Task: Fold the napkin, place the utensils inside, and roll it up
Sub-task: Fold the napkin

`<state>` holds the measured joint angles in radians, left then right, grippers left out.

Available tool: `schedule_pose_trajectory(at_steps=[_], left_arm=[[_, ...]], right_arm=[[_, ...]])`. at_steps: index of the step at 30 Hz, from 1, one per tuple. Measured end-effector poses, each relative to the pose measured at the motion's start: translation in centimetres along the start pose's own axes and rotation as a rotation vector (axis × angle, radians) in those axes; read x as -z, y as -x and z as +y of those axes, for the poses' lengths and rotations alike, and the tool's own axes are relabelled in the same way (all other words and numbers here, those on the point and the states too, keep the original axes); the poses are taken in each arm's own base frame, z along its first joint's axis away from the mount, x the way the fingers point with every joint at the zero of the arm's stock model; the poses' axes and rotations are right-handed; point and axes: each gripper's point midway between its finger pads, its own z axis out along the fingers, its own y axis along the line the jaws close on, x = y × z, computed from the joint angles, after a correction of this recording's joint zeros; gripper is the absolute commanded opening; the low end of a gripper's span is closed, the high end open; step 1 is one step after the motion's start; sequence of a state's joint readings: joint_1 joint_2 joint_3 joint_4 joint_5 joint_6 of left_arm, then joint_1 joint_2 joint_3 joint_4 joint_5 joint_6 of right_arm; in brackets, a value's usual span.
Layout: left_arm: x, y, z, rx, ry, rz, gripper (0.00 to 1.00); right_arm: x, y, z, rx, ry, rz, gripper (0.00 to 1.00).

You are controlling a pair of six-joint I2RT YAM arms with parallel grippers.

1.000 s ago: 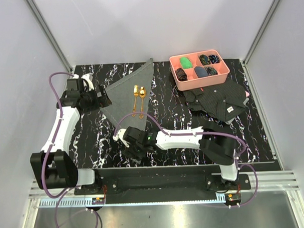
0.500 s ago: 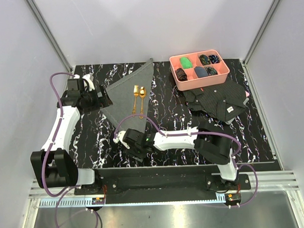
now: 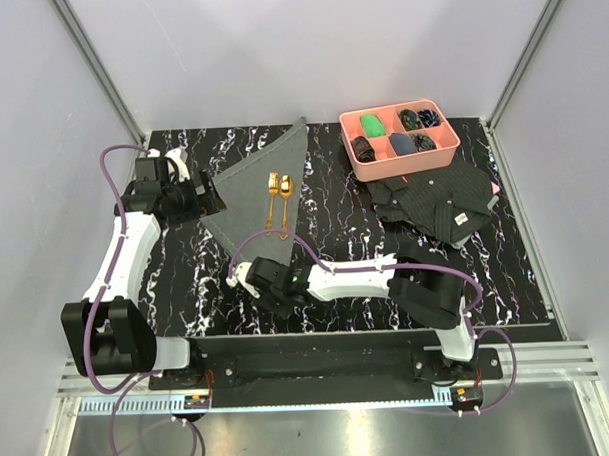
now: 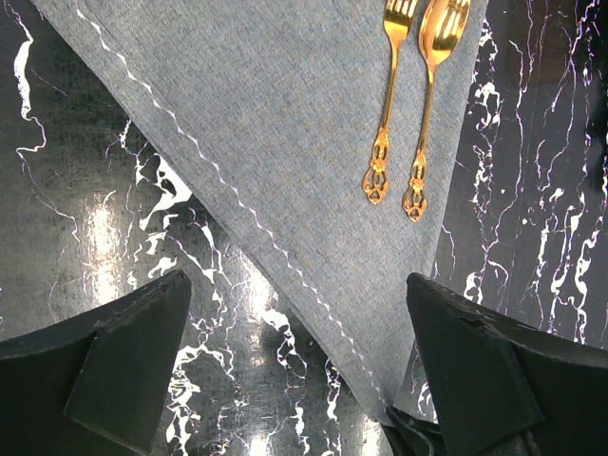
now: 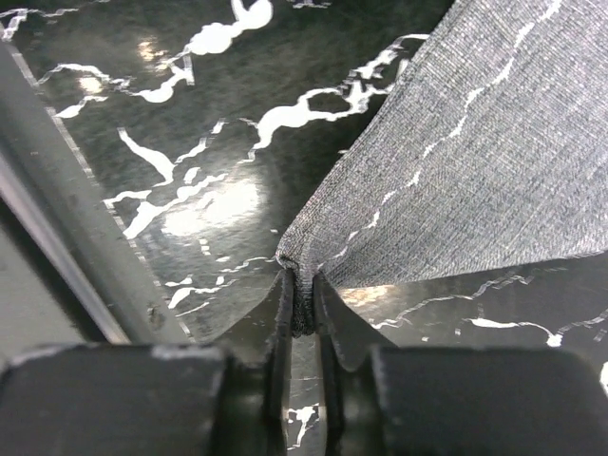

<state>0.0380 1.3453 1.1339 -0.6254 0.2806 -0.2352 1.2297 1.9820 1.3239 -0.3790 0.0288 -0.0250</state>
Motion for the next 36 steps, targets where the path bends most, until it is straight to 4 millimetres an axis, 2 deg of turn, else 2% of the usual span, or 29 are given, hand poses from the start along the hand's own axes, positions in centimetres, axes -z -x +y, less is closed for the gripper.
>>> schedule_pose_trajectory(at_steps=[4, 7, 12, 14, 17, 18, 21, 26, 29, 32, 36], left_arm=[[0.0, 0.0, 0.0, 0.0, 0.0, 0.0, 0.99], [0.0, 0.0, 0.0, 0.0, 0.001, 0.0, 0.99], [0.0, 0.1, 0.3, -0.003, 0.016, -0.005, 0.99], [0.1, 0.2, 0.5, -0.003, 0.027, -0.01, 0.99], [0.3, 0.4, 1.0, -0.001, 0.049, -0.021, 0.99], [0.4, 0.5, 1.2, -0.001, 0.058, -0.028, 0.99], [0.7, 0.8, 1.7, 0.001, 0.08, -0.042, 0.99], [0.8, 0.9, 2.0, 0.003, 0.089, -0.045, 0.99], [0.8, 0.9, 2.0, 0.004, 0.089, -0.046, 0.99], [0.7, 0.9, 2.0, 0.004, 0.089, -0.045, 0.99], [0.5, 0.8, 2.1, 0.006, 0.09, -0.037, 0.99]], right_arm=[[0.1, 0.0, 0.9, 0.002, 0.052, 0.001, 0.0], [0.3, -0.1, 2.3, 0.008, 0.112, 0.012, 0.0], [1.5, -0.2, 5.6, 0.006, 0.248, 0.035, 0.0], [2.5, 0.5, 6.2, 0.01, 0.273, 0.023, 0.0], [4.2, 2.4, 5.8, 0.015, 0.274, -0.026, 0.0], [4.8, 3.3, 5.2, 0.012, 0.269, -0.048, 0.0], [5.7, 6.0, 1.2, -0.025, 0.223, -0.116, 0.0], [6.6, 8.7, -9.5, -0.131, 0.084, -0.192, 0.0], [6.0, 9.6, -14.8, -0.176, 0.01, -0.213, 0.0], [4.3, 9.4, -18.0, -0.207, -0.027, -0.199, 0.0], [2.2, 8.5, -20.3, -0.232, -0.051, -0.169, 0.0]])
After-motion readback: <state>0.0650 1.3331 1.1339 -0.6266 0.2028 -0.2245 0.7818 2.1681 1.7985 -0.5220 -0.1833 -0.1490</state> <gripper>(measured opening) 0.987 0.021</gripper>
